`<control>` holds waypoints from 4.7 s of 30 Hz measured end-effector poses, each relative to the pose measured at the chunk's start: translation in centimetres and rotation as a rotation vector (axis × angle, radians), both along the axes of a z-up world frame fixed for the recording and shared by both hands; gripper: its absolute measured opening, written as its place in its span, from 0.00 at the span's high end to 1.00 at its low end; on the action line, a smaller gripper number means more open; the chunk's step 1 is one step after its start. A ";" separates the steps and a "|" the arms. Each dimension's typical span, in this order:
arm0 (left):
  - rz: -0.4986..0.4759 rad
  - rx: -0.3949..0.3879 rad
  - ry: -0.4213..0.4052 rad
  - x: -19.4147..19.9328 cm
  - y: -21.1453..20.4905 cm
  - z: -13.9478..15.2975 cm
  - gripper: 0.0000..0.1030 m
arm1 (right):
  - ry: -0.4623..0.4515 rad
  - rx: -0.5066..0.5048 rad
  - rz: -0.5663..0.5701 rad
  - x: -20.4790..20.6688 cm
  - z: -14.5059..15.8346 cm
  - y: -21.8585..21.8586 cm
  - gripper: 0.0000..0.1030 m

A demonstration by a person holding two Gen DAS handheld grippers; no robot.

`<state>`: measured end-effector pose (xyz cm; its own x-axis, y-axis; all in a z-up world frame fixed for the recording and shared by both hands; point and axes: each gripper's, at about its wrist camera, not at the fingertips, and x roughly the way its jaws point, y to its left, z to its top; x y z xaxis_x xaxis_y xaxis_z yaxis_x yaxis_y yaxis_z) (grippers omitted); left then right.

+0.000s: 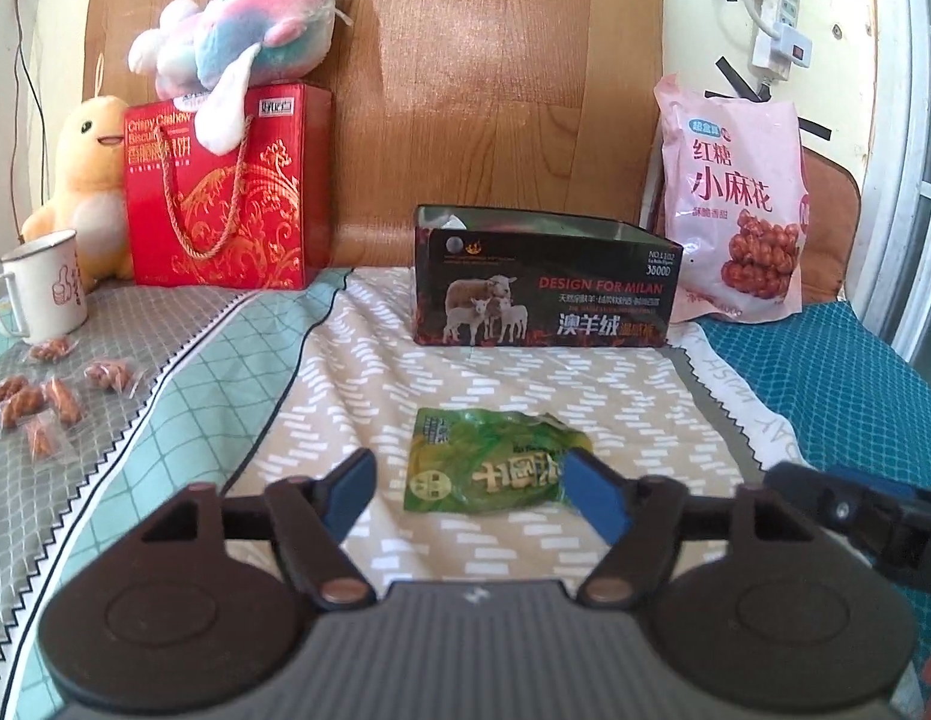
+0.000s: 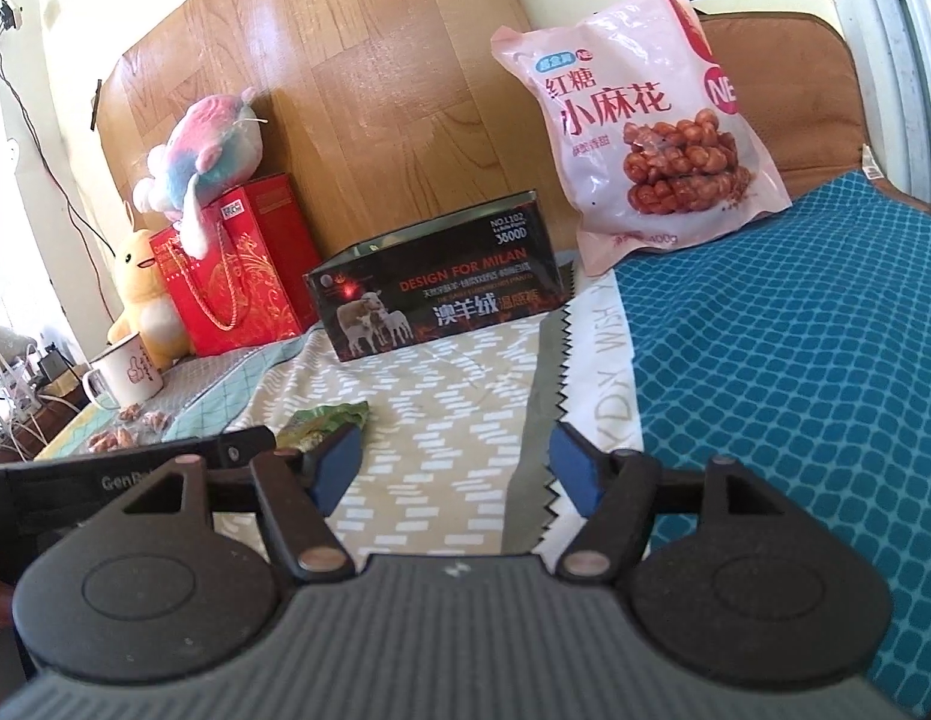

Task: Organize snacks

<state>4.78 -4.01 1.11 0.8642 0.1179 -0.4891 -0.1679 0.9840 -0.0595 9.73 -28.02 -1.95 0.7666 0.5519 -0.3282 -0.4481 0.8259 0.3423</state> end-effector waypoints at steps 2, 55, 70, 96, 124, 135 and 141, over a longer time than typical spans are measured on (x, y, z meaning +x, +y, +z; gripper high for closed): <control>0.004 0.018 -0.013 0.1 -0.2 -0.1 0.25 | 0.002 -0.008 -0.009 -0.1 -0.3 0.0 0.31; 0.208 0.058 -0.324 -4.4 0.2 -0.2 0.00 | -0.082 -0.022 -0.046 -1.8 -0.4 0.6 0.17; 0.191 0.045 -0.310 -4.3 0.5 -0.2 0.00 | -0.080 -0.010 -0.001 -1.8 -0.4 0.6 0.13; 0.190 0.039 -0.296 -4.1 0.5 -0.3 0.00 | -0.074 -0.010 0.016 -1.9 -0.5 0.7 0.12; 0.184 0.027 -0.298 -4.4 0.5 -0.3 0.00 | -0.070 -0.026 0.035 -1.7 -0.5 1.0 0.12; 0.181 0.031 -0.294 -4.4 0.5 -0.3 0.00 | -0.071 -0.025 0.036 -1.6 -0.5 1.0 0.12; 0.185 0.033 -0.296 -4.5 0.5 -0.2 0.00 | -0.072 -0.024 0.035 -1.6 -0.5 0.9 0.12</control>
<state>0.31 -3.48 0.87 0.9305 0.2972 -0.2141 -0.3237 0.9408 -0.1006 8.16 -27.11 -2.48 0.7694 0.5711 -0.2862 -0.4992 0.8171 0.2883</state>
